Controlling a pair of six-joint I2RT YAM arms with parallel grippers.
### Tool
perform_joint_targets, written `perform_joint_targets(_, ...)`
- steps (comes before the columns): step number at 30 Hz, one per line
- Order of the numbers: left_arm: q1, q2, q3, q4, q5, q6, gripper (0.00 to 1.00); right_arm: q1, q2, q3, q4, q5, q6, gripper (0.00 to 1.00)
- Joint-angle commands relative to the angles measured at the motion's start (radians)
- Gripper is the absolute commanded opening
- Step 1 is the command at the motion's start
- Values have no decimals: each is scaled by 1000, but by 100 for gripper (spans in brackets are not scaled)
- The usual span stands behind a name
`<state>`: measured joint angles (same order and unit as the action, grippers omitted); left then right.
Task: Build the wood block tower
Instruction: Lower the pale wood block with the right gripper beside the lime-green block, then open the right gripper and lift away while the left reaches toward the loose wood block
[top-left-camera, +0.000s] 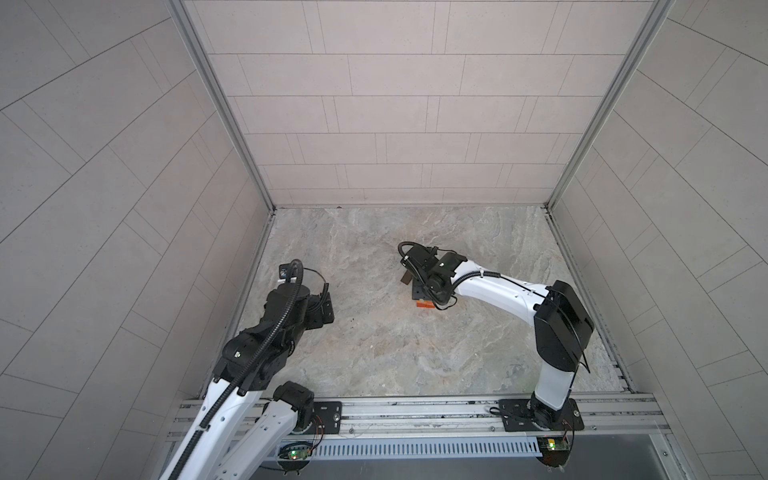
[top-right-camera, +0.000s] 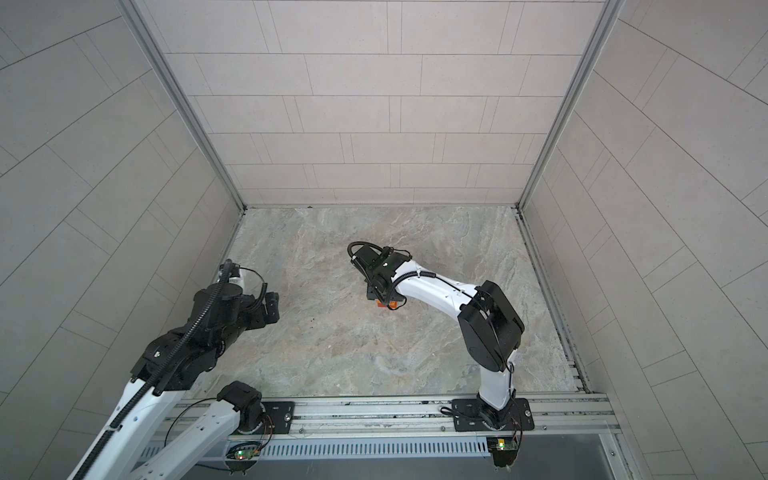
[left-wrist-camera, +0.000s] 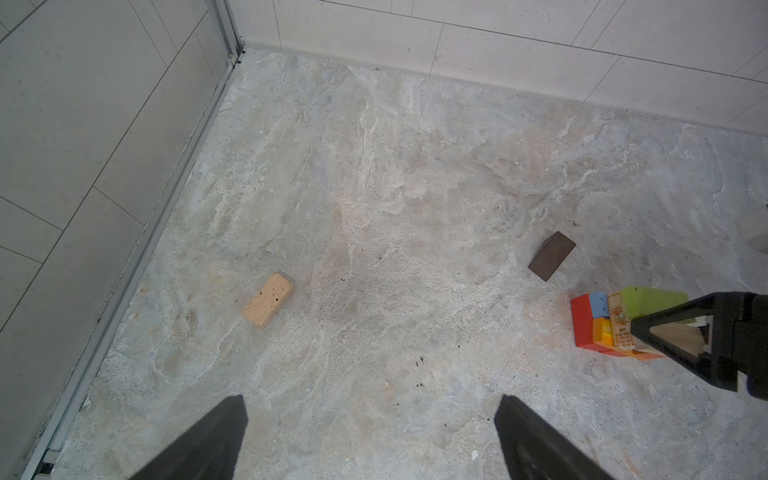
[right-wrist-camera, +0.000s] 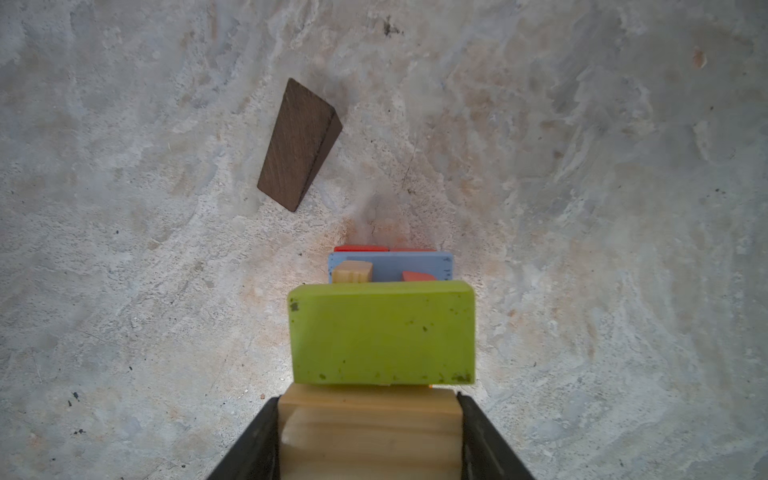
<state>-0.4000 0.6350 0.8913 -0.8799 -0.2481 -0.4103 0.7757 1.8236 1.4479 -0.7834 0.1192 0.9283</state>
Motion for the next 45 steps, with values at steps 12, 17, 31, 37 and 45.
perform_joint_targets(12,-3,0,-8,1,-13,5,100,-5,0,-20,-10,28,17,67)
perform_joint_targets(17,-3,3,-8,2,-8,6,100,-4,-3,-22,-9,36,17,72)
perform_joint_targets(31,-3,3,-8,2,-10,10,100,-4,-32,-36,-6,33,-8,76)
perform_joint_targets(37,-3,22,-4,2,2,13,100,-4,-115,-59,-6,48,-53,82)
perform_joint_targets(45,3,44,19,-17,-14,12,100,-4,-334,-163,62,38,-165,91)
